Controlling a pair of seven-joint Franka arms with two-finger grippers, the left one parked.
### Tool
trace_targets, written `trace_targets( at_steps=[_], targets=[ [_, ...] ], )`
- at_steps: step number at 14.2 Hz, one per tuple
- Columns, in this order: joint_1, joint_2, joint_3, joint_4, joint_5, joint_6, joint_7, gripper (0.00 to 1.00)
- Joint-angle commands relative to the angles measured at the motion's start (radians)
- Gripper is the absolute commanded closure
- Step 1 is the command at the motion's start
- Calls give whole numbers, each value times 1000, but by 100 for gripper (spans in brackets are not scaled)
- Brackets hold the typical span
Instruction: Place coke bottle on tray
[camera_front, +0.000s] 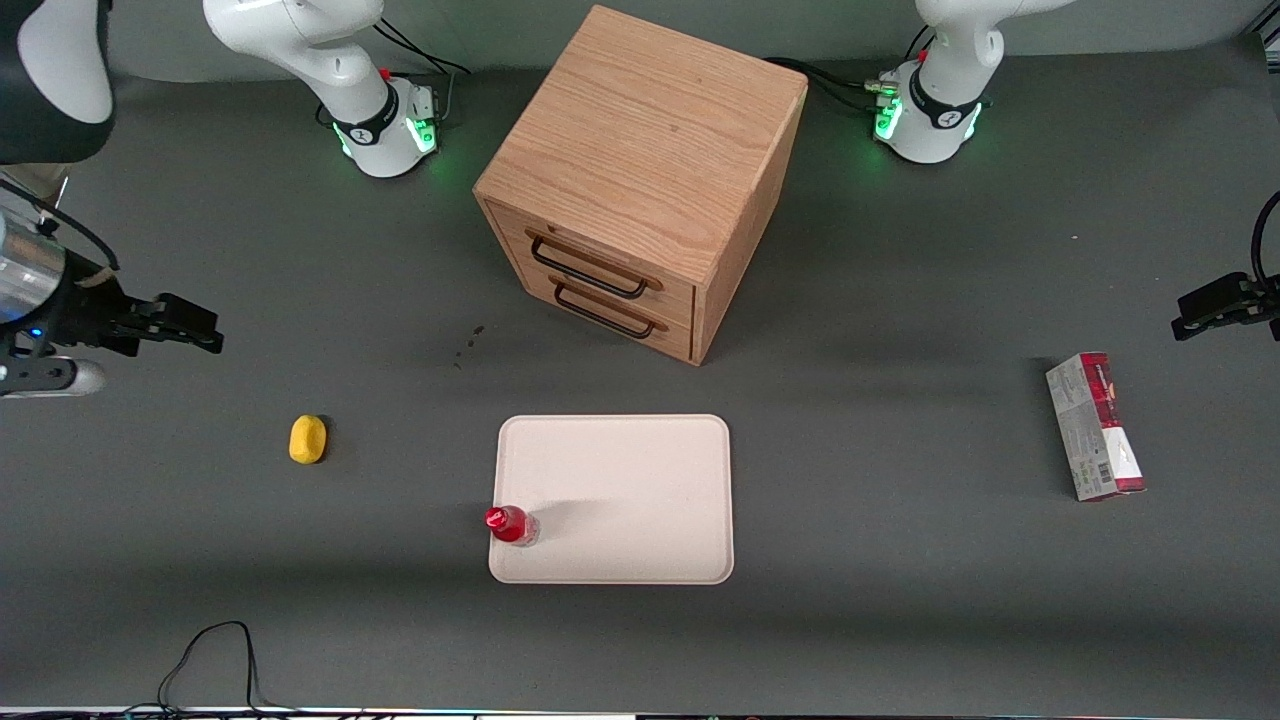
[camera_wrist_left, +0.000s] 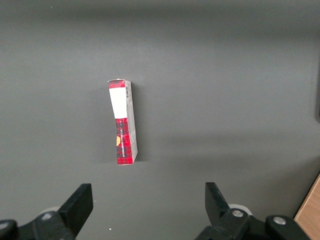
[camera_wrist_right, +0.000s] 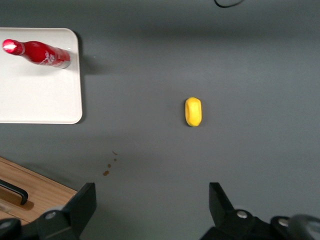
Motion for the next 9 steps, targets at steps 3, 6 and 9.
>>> trace_targets(
  at_steps=[3, 6, 9],
  targets=[
    [-76, -71, 67, -84, -30, 17, -6, 0],
    [-75, -71, 36, -78, -42, -14, -22, 0],
    [-76, -73, 30, -67, -62, -15, -50, 0]
  ],
)
